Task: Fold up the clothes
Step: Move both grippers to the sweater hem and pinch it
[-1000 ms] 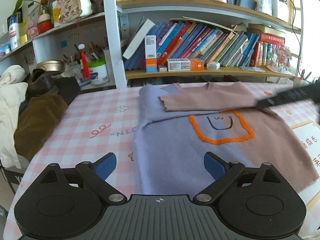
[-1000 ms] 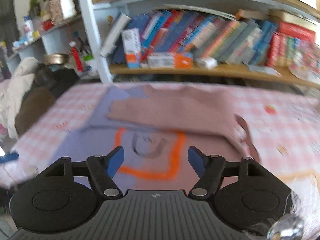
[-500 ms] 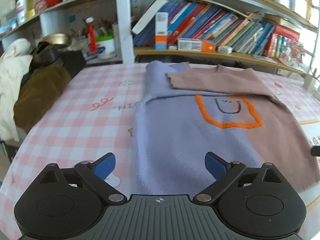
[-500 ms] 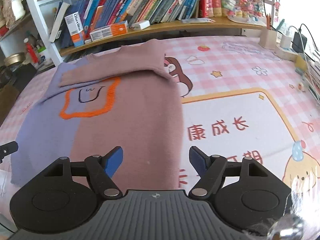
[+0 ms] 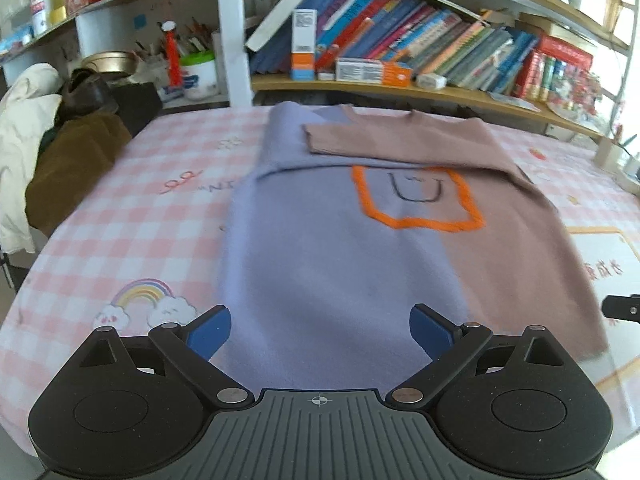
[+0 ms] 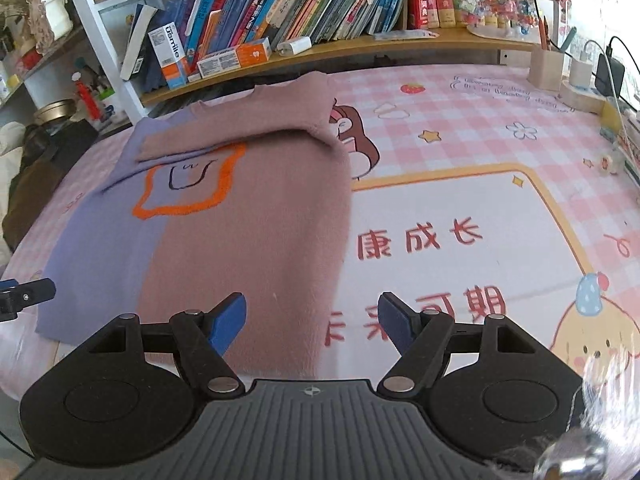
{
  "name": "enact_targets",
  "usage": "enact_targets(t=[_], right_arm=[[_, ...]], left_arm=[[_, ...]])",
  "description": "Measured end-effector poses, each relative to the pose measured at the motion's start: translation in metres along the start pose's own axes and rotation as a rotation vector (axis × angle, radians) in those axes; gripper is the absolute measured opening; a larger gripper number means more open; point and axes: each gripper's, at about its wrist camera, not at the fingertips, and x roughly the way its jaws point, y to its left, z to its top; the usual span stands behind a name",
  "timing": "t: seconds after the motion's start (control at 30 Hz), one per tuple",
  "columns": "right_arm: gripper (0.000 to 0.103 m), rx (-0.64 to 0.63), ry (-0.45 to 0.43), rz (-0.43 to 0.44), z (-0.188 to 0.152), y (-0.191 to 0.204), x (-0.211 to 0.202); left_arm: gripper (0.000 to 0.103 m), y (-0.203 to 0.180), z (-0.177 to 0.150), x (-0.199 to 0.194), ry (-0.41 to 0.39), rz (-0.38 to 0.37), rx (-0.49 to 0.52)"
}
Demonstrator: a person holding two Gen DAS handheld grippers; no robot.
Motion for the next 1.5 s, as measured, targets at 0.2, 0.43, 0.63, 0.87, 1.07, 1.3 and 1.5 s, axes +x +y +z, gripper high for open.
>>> enact_targets(t=[0.2, 0.43, 0.63, 0.87, 1.07, 1.3, 1.5], right_arm=[[0.071, 0.037, -0.002, 0.019, -0.012, -0.016, -0.013], [0.071, 0.073, 0.034, 0.058, -0.03, -0.022, -0.02], [0.071, 0.104, 0.023, 0.061, -0.034, -0.023, -0.024], [0.07, 0.123, 0.027, 0.037, -0.033, -0.019, -0.022], [0.068, 0.139, 0.028, 0.033, -0.025, -0.014, -0.011], [0.053, 0.156, 0.045, -0.002, -0.015, -0.01, 0.005], [0.04, 0.168, 0.064, -0.002, -0.008, -0.005, 0.016]], left_arm=[[0.098, -0.018, -0.011, -0.015, 0.015, 0.02, 0.021], [0.098, -0.013, -0.021, -0.028, 0.027, 0.064, 0.003], [0.098, 0.009, -0.023, -0.021, 0.042, 0.129, -0.014], [0.098, 0.036, -0.023, -0.013, 0.023, 0.126, -0.059], [0.09, 0.049, -0.019, -0.001, 0.017, 0.105, -0.066], [0.07, 0.067, -0.013, 0.019, 0.045, 0.093, -0.123], [0.058, 0.079, -0.01, 0.038, 0.087, 0.07, -0.161]])
